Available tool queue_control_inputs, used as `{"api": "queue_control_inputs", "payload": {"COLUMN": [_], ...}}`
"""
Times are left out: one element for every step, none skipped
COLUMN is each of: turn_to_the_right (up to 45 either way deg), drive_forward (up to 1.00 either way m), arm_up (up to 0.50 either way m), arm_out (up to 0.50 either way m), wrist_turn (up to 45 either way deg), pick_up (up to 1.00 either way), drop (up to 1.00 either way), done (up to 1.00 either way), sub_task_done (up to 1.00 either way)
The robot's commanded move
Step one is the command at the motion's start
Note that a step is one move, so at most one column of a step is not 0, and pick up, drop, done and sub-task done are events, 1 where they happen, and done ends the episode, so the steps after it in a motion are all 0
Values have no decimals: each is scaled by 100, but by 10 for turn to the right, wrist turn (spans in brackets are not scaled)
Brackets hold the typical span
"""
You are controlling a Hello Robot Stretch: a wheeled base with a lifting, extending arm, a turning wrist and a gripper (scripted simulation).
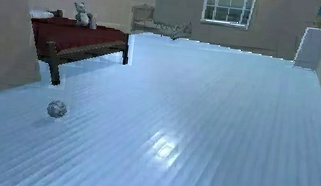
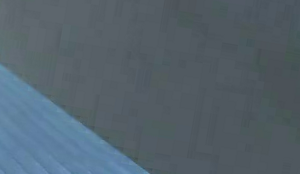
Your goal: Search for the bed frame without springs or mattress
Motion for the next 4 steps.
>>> {"api": "queue_control_inputs", "payload": {"turn_to_the_right": [300, 0, -240, 0], "drive_forward": [0, 15, 0, 100], "arm_up": [0, 0, 0, 0], "arm_out": [0, 0, 0, 0], "wrist_turn": [0, 0, 0, 0], "pick_up": [0, 0, 0, 0], "drop": [0, 0, 0, 0], "done": [0, 0, 0, 0], "sub_task_done": [0, 0, 0, 0]}}
